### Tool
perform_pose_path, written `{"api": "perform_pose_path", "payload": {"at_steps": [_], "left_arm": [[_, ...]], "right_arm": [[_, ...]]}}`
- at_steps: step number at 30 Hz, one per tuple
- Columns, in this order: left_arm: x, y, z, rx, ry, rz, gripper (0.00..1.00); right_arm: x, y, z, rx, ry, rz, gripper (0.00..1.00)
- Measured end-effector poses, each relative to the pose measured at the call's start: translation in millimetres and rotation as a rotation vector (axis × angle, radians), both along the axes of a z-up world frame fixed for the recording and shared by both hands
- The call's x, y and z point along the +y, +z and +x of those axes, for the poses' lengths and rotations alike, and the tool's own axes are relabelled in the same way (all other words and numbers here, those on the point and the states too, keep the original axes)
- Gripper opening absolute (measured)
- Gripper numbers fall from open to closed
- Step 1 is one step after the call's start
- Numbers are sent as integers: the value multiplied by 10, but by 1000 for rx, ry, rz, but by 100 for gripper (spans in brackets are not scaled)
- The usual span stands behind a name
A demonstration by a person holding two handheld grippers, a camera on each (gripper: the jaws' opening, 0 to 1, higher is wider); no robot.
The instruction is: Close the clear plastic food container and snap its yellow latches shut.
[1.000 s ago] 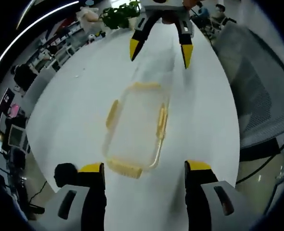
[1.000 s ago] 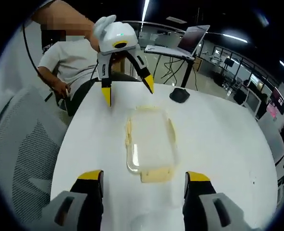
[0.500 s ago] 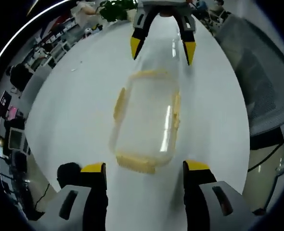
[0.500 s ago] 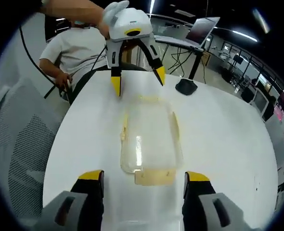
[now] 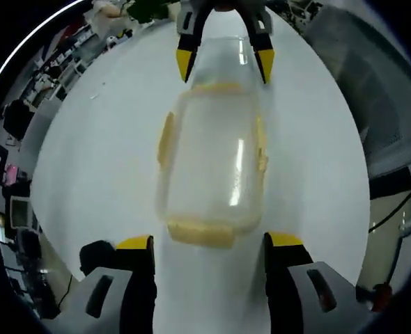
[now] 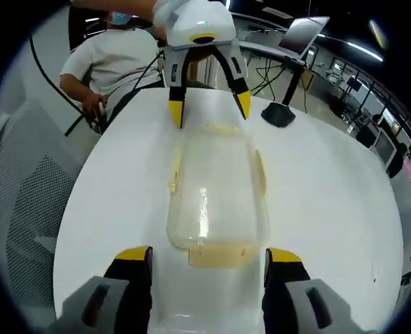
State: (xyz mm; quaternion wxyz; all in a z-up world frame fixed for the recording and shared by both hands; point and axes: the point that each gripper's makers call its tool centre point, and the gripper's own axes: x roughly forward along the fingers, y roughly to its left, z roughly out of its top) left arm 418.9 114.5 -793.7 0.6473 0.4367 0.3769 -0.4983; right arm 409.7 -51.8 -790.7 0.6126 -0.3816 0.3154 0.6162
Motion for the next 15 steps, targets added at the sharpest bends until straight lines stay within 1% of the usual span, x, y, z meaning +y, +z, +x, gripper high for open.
{"api": "perform_pose_path", "payload": {"at_steps": [2,4,5,9,12,13,14,15], "left_arm": [[21,-9,56,-24,-18,19,61],[41,-14,93,-27,-24,29,60],[23,-3,102,-18,-14,13,60],[16,-9,138,-6,-17,8,61],[1,-13,142,6,-36,6,60],[-2,-15,149,3,-38,6,60],[-19,-2,190,-21,-54,1,58],[-15,-3,191,-18,-53,3,57]], "right_arm": [[7,-14,23,3,-1,-6,62],[0,-48,45,2,-5,-21,62],[-6,-69,52,2,-3,-32,62],[-1,-101,65,3,4,-42,62],[7,-121,77,15,3,-46,61],[9,-126,80,14,5,-47,61],[9,-135,88,11,8,-51,61],[5,-143,90,13,10,-54,61]]}}
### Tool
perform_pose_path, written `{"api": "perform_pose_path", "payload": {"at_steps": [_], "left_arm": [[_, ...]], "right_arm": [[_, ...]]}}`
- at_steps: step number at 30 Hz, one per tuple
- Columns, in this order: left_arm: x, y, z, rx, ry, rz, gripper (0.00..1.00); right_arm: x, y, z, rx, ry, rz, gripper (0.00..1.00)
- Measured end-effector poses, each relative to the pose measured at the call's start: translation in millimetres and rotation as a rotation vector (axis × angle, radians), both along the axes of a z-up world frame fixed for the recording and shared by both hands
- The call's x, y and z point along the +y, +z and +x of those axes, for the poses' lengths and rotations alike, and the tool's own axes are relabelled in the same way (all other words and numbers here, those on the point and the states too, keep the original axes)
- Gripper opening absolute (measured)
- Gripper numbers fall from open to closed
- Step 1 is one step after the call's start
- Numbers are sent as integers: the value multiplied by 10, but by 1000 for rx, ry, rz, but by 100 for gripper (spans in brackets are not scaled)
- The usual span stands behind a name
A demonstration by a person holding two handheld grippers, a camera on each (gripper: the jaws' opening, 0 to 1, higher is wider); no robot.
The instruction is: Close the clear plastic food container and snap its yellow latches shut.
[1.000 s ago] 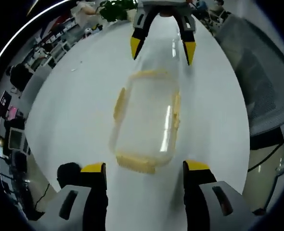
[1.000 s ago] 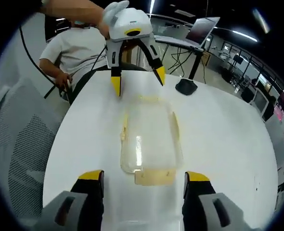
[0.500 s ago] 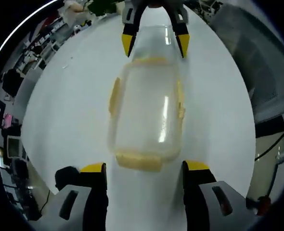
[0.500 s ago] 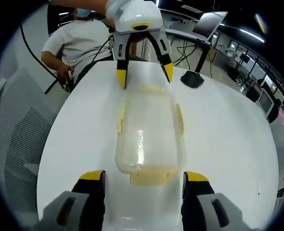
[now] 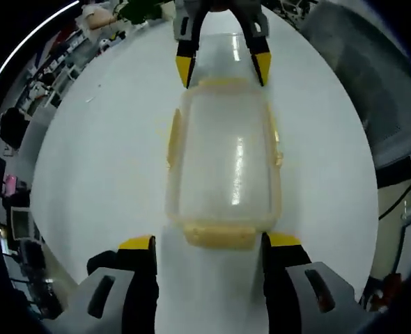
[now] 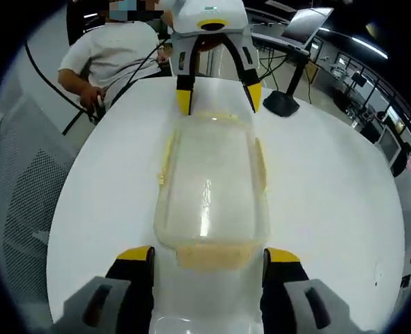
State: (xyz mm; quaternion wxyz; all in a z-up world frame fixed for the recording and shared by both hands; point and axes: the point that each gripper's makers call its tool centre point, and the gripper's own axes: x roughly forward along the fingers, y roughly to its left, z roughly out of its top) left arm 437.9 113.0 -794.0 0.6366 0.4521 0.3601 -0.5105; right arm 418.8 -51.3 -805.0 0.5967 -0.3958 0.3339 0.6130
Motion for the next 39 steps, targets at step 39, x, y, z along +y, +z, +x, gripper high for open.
{"api": "perform_pose_path", "payload": {"at_steps": [39], "left_arm": [[-56,-61,-52,96,-23,10,49]], "right_arm": [[24,-23,-1,59,-9,8,57]]}}
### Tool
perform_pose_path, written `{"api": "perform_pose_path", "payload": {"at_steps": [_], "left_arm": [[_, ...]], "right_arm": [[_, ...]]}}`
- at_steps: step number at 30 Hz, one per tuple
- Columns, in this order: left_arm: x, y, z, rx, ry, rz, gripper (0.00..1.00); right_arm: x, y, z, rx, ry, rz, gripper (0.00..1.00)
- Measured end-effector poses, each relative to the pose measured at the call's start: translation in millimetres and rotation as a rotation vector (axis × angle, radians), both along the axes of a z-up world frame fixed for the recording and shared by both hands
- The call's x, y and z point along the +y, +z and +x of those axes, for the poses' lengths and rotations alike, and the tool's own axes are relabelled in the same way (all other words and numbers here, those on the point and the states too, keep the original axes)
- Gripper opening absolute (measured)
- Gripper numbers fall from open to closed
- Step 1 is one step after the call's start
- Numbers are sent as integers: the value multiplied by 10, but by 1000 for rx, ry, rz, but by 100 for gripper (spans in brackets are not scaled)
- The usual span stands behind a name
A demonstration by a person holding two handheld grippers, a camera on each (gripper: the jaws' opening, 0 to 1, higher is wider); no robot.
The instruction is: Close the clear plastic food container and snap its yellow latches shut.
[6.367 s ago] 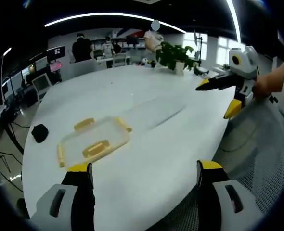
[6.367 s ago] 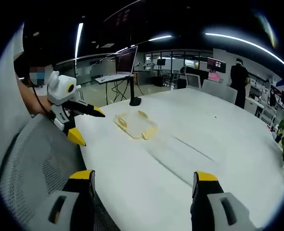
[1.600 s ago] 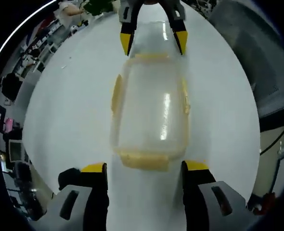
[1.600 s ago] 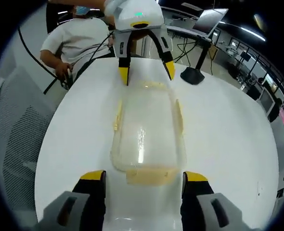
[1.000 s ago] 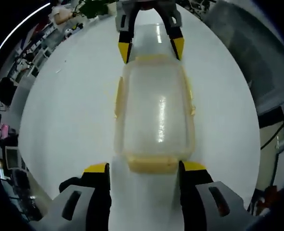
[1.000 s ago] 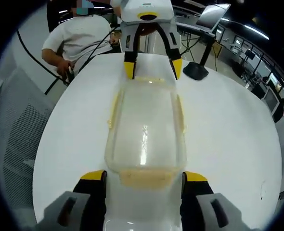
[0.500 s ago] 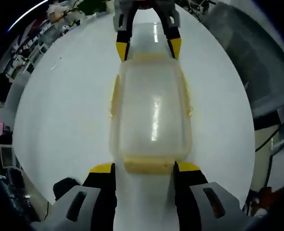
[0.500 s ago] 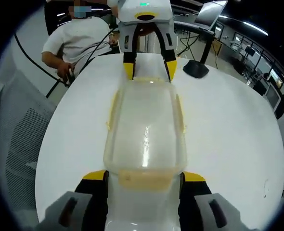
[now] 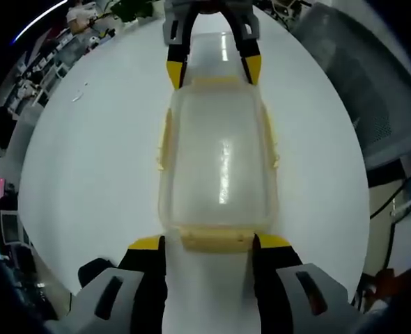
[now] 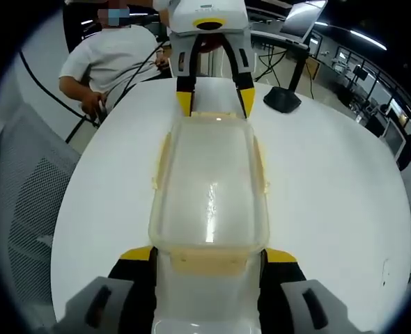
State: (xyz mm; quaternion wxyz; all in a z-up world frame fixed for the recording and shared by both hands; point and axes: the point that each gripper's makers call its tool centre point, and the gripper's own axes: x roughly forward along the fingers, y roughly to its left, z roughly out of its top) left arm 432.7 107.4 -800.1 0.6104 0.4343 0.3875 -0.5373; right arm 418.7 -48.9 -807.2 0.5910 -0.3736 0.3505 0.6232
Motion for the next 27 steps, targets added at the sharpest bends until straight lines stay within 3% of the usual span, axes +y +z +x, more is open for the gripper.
{"api": "perform_pose_path", "payload": {"at_steps": [10,11,12,13,27], "left_arm": [[0,-28,-29,57,0,-13,44],[2,-37,-44,79,8,-13,42],[6,-56,-119,141,23,-13,40],[-8,-49,-31,92,-18,-15,40],[-19,-40,-55,101,-26,-9,40]], "right_arm": [[5,-5,8,1,2,7,58],[7,-5,9,1,0,9,58],[11,-8,14,1,-5,13,59],[15,-8,15,2,-7,16,59],[18,-8,24,5,-17,17,58]]}}
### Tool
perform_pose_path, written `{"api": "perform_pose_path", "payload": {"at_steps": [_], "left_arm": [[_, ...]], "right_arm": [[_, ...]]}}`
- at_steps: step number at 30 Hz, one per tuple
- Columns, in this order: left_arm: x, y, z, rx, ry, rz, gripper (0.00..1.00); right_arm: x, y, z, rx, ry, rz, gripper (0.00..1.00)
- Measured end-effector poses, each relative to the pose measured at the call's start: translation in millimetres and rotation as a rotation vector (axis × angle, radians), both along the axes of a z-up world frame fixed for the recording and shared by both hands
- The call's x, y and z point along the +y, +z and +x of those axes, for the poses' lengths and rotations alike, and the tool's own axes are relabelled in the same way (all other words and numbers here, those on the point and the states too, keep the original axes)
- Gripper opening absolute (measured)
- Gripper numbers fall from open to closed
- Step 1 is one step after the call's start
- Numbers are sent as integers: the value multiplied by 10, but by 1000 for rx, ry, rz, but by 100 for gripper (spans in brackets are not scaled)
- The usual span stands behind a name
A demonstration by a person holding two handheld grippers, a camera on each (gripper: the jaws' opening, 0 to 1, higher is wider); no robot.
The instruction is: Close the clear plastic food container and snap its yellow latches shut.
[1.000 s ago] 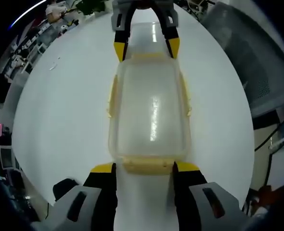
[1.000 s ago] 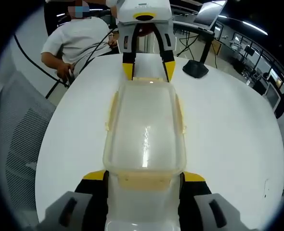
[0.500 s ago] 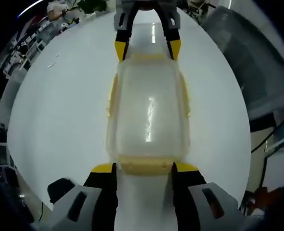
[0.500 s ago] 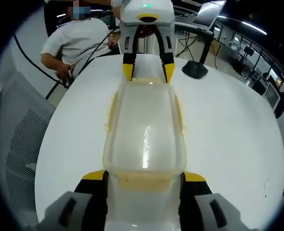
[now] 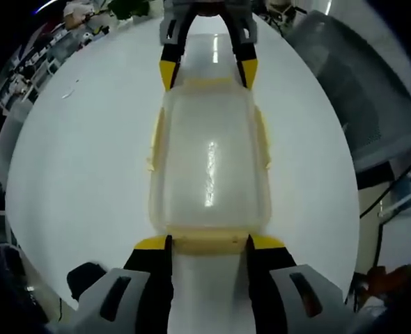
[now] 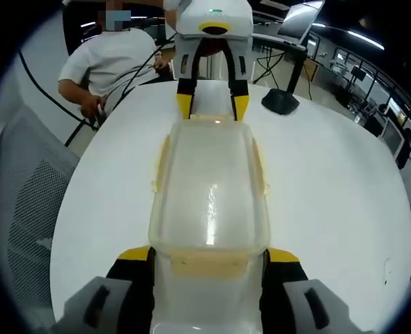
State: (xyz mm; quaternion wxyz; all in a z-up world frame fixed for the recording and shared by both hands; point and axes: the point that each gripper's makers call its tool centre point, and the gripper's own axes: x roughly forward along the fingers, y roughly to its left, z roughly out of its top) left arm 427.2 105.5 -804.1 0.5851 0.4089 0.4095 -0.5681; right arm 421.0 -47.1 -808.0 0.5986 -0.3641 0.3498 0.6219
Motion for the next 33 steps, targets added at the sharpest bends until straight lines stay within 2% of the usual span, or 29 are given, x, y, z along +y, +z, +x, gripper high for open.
{"api": "perform_pose_path", "payload": {"at_steps": [1,2,3,4,5,33], "left_arm": [[7,-1,-6,0,-1,10,38],[60,-3,-7,-5,-23,45,37],[-62,5,21,-6,47,-28,37],[-12,14,23,-5,8,4,37],[-7,17,13,-6,9,6,37],[51,6,-18,-10,14,20,37]], "right_arm": [[-44,2,1,-5,18,-40,52],[-87,21,17,-7,24,-62,34],[5,38,-15,36,12,-14,35],[-63,26,16,-4,47,-48,35],[-64,12,-13,12,12,-38,35],[-56,24,19,-13,17,-42,36]]}}
